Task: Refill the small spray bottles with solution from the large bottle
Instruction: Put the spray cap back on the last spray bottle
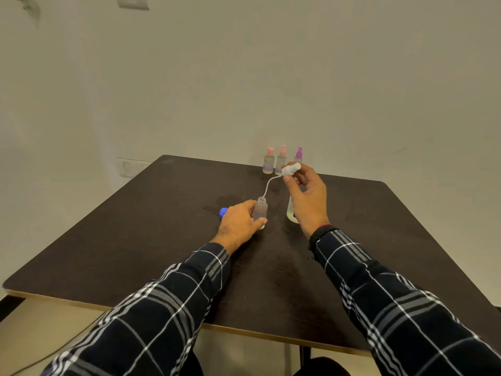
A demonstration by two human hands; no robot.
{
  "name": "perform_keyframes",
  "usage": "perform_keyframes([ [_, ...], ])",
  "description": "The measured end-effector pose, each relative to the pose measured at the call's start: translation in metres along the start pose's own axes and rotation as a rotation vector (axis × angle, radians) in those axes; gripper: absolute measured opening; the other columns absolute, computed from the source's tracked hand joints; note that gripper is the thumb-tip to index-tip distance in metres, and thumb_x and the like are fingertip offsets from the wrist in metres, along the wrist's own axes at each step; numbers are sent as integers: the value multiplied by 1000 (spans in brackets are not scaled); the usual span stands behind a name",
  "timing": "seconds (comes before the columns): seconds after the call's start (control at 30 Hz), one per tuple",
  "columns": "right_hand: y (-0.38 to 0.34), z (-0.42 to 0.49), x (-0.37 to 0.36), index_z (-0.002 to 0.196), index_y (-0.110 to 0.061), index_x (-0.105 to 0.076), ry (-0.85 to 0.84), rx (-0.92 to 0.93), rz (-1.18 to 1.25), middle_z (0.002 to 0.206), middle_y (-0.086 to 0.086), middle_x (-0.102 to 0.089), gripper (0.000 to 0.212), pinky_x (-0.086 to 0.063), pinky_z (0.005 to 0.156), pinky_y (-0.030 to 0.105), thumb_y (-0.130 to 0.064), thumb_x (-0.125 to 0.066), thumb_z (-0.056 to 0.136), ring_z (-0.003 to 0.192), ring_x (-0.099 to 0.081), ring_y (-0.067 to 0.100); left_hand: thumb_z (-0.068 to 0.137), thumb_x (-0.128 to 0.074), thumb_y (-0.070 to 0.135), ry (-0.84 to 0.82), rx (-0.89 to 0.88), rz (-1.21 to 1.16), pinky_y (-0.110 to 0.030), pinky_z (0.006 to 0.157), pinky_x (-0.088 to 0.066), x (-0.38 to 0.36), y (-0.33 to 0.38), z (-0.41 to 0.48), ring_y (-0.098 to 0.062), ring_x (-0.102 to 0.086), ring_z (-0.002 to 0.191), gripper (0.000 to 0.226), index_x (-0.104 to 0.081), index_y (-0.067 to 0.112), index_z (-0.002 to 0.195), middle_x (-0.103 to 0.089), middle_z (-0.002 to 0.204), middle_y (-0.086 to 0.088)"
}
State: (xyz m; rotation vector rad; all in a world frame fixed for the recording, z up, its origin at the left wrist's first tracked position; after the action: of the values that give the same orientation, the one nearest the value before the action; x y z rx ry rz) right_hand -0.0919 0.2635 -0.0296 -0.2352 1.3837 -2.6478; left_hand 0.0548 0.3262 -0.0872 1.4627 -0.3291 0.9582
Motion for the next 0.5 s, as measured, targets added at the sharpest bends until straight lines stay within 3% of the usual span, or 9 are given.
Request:
perform_keyframes([
  [0.1,5,-2,-2,113,-29,-65,-62,3,-48,106,-19,-66,24,-44,86,8,-14,-66,94,98,-60,-7,90,-72,35,7,2,1,-37,101,-51,-1,0,0,-16,-64,108,52,-54,21,137,-68,121,-1],
  [0.3,19,-3,-8,124,-21,-63,-196,-33,-176,114,-8,-69,30,-48,89,14,-21,-66,94,105,-63,3,91,-71,36,-1,13,20,-37,101,-51,-2,1,2,-17,-63,110,53,-52,21,138,-66,124,-2],
  [0.5,27,-5,-12,125,-19,-63,-291,-86,-290,111,-8,-69,31,-48,89,18,-20,-66,94,103,-62,3,91,-71,37,15,8,33,-34,97,-52,-3,0,1,-16,-63,109,49,-55,22,135,-67,120,0],
])
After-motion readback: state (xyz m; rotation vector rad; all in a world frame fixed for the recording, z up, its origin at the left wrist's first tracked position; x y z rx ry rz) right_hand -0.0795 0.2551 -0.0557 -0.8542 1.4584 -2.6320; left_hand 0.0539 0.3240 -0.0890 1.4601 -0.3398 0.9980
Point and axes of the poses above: each hand's wrist, its own z-axis towards the middle knuckle, its own x-axis out of the back of the hand, y = z × x, the point moved 1 cm from there along z, towards the middle knuckle
